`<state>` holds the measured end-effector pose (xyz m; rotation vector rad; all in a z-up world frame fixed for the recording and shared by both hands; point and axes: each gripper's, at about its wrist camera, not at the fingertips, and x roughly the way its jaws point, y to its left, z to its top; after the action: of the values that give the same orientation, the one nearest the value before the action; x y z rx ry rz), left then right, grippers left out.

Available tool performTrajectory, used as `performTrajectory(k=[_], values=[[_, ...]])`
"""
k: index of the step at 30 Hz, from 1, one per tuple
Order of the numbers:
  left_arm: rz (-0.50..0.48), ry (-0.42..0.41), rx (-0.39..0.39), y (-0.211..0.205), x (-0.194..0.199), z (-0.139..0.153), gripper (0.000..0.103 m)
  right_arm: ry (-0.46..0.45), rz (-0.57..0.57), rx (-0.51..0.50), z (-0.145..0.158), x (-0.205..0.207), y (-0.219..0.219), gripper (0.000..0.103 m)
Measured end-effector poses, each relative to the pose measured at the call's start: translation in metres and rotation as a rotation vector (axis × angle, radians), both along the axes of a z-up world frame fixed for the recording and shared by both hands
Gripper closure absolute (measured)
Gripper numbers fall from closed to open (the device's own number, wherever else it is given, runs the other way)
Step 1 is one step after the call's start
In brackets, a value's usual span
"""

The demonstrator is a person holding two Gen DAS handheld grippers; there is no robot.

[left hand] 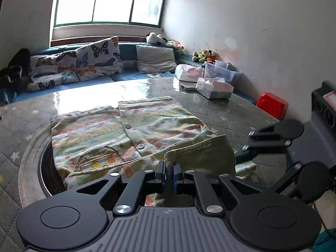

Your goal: Fold clothes

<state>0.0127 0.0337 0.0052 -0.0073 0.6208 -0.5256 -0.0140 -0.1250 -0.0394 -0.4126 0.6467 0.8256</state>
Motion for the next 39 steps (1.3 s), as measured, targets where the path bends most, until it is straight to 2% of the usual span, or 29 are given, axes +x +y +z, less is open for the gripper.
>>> performTrajectory(k=[4, 7, 8, 9, 15, 20, 23, 25, 27, 29, 32, 39], values=[[0.023, 0.004, 0.004, 0.006, -0.006, 0.000, 0.090, 0.073, -0.051, 0.061, 0.002, 0.015, -0.004, 0.083], [0.027, -0.013, 0.038, 0.009, -0.018, -0.002, 0.069, 0.105, -0.075, 0.108, 0.007, 0.023, -0.009, 0.085], [0.027, -0.020, 0.050, 0.010, -0.022, -0.003, 0.056, 0.111, -0.081, 0.119, 0.008, 0.025, -0.010, 0.086], [0.027, -0.026, 0.063, 0.011, -0.026, -0.004, 0.051, 0.115, -0.087, 0.129, 0.010, 0.027, -0.011, 0.086], [0.026, -0.066, 0.144, 0.016, -0.050, -0.008, 0.044, 0.099, -0.110, 0.158, 0.019, 0.035, -0.013, 0.088], [0.036, -0.094, 0.251, 0.011, -0.049, -0.021, 0.044, 0.084, -0.121, 0.172, 0.025, 0.041, -0.012, 0.088], [0.031, -0.124, 0.297, 0.011, -0.048, -0.027, 0.046, 0.083, -0.129, 0.175, 0.024, 0.043, -0.012, 0.088], [0.020, -0.144, 0.326, 0.012, -0.049, -0.030, 0.059, 0.083, -0.134, 0.181, 0.023, 0.043, -0.012, 0.089], [0.018, -0.150, 0.318, 0.014, -0.051, -0.027, 0.083, 0.081, -0.137, 0.189, 0.022, 0.039, -0.012, 0.091], [0.019, -0.150, 0.298, 0.016, -0.053, -0.023, 0.092, 0.078, -0.140, 0.197, 0.022, 0.035, -0.013, 0.092], [0.020, -0.151, 0.266, 0.020, -0.057, -0.016, 0.097, 0.058, -0.139, 0.205, 0.026, 0.025, -0.016, 0.093], [-0.002, -0.146, 0.195, 0.024, -0.082, 0.006, 0.097, 0.040, -0.082, 0.226, 0.052, -0.011, -0.037, 0.093]])
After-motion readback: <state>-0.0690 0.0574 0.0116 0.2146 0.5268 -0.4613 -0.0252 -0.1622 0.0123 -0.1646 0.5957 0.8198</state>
